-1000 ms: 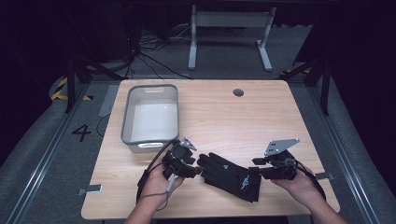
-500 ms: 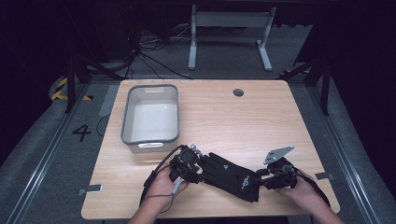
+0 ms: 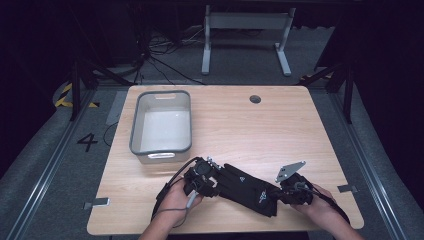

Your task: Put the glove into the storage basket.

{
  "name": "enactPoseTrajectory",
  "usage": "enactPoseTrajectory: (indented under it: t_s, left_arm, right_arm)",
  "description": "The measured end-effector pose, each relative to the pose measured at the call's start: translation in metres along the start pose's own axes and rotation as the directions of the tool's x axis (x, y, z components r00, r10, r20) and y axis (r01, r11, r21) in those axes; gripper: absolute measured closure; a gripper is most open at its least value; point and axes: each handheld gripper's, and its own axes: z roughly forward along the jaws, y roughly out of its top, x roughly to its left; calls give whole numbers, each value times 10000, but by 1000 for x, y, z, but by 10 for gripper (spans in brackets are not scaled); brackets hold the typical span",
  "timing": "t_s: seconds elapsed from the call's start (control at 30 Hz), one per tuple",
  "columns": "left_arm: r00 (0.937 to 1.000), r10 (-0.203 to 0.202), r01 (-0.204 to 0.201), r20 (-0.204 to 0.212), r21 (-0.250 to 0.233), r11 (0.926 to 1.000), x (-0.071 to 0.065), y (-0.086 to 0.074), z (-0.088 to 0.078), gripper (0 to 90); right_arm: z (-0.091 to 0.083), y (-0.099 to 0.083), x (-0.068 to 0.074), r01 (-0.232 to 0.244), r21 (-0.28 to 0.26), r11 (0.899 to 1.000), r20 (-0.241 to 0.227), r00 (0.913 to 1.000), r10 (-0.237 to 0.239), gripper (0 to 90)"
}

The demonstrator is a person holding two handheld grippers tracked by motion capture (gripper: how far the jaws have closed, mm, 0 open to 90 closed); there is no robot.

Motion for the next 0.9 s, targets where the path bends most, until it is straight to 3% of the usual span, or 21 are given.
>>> enactPoseTrajectory:
  t_s: [0.07, 0.33, 0.53, 0.6, 0.67, 0.83, 0.9]
  left_arm:
    - [10000, -15, 15, 4, -46, 10000, 1, 1, 0, 632]
    - [9999, 154, -151, -76, 450, 9989, -2, 2, 4, 895]
    - [9990, 228, -209, -391, 469, 9987, -4, 0, -1, 881]
    - [9993, 180, -160, -342, 595, 9981, -3, -1, 0, 699]
    - [9988, 294, -270, -391, 620, 9977, -4, -1, 2, 588]
    - [9965, 680, -638, -488, 831, 9945, -7, 3, 9, 585]
    - [9938, 926, -872, -621, 840, 9926, -9, 4, 10, 665]
  right_arm:
    - [0, 0, 0, -11, -3, 10000, -5, 10000, 11, 829]
    - [1, 0, 0, 3, 4, 10000, 9, 10000, -3, 837]
    - [1, 0, 0, -29, -5, 10000, 9, 10000, 29, 839]
    - [1, 0, 0, -48, -17, 10000, -30, 10000, 48, 839]
    - [1, 0, -1, -82, -21, 10000, -64, 9999, 82, 839]
    - [1, 0, -1, -84, -35, 10000, -91, 9999, 84, 838]
    - [1, 0, -1, -90, -42, 10000, -117, 9999, 89, 838]
